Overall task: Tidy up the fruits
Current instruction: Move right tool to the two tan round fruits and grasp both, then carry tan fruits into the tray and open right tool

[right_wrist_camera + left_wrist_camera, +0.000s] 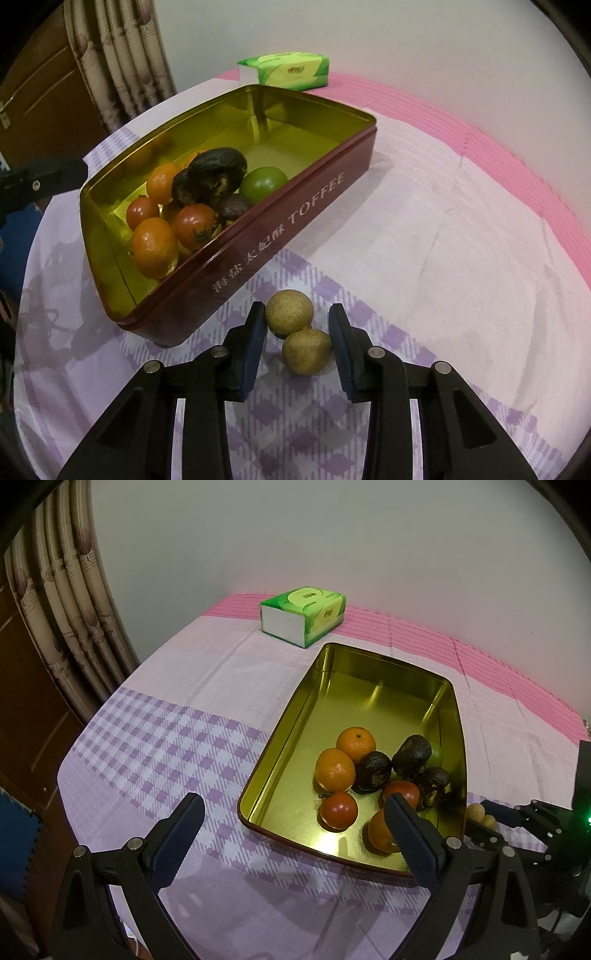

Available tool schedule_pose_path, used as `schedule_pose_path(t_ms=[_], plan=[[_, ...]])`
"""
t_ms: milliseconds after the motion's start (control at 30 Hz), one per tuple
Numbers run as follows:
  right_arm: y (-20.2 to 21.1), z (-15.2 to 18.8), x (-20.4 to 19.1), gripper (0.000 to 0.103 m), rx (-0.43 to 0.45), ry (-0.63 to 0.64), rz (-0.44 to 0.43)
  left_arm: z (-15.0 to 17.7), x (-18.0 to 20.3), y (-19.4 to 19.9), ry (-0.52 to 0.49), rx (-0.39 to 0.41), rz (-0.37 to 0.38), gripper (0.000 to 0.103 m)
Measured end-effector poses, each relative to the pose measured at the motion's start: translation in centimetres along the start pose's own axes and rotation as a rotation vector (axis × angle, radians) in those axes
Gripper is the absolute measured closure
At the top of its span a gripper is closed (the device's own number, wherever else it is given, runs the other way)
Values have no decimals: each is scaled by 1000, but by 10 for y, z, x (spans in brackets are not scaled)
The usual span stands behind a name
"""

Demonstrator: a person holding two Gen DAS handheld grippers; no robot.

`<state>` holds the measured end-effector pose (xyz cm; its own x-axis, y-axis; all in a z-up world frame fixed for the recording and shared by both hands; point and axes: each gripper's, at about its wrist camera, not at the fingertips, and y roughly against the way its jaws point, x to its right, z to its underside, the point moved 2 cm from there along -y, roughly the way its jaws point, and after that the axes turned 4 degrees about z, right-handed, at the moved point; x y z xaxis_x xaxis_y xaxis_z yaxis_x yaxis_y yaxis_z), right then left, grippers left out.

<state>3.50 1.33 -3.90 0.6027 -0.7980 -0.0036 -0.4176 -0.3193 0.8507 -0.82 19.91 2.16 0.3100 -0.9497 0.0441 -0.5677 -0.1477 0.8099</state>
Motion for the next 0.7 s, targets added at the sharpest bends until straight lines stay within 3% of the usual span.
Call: schedule_pose_path(t_ms=[700], plan=[[54,-40,-19,67,138,-16,-59,-2,-10,3,38,1,-7,6]])
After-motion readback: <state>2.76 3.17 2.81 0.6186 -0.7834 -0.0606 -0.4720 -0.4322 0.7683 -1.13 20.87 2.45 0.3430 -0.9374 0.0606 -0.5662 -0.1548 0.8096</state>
